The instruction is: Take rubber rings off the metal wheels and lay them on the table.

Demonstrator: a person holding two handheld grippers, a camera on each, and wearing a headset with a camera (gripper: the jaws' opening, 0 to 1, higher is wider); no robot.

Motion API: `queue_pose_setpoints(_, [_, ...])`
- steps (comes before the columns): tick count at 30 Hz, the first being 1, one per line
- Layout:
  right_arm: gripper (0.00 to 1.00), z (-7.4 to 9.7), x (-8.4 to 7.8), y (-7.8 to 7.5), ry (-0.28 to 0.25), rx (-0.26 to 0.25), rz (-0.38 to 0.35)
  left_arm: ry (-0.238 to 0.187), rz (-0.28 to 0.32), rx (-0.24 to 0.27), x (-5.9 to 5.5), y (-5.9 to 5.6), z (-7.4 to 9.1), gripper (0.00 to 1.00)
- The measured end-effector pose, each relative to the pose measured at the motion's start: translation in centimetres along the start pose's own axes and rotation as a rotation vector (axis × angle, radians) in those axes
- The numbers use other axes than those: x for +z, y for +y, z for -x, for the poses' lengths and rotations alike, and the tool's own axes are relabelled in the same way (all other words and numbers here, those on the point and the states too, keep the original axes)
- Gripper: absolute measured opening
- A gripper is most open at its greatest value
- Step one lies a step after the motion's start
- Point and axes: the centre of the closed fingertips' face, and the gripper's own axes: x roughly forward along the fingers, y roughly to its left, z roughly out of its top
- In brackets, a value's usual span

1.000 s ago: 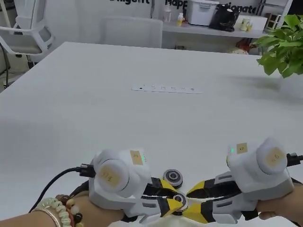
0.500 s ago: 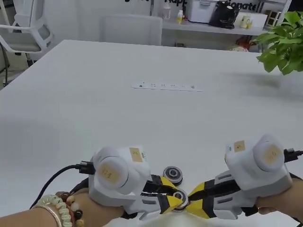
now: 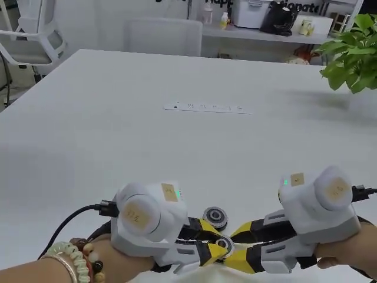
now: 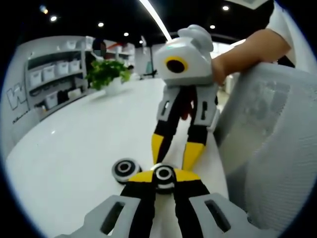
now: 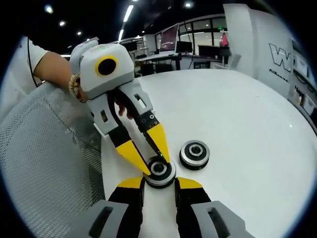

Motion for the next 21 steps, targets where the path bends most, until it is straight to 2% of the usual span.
queue_pose_setpoints(4, [0.16,0.2,-0.67,-0.06,0.031,0.001,0.003,0.0,0.0,0.001,-0.01,0.02,0.0,0.14])
queue_pose_setpoints(5, [0.14,0.24,-0.49,-0.03,0.02,0.006,0.012,0.001,0.0,0.003,-0.02,0.06,0.01,0.14])
queue_pose_setpoints(9, [0.08,0.33,-0.72,-0.09,0.028,0.005,0.003,0.001,0.002,0.005,-0.02,0.15,0.03,0.14])
queue_pose_setpoints(21, [0.0,0.25,-0.81,-0.49,0.055,-0.026,0.03,0.007,0.004,0.006,-0.09,0.22,0.12,0.14])
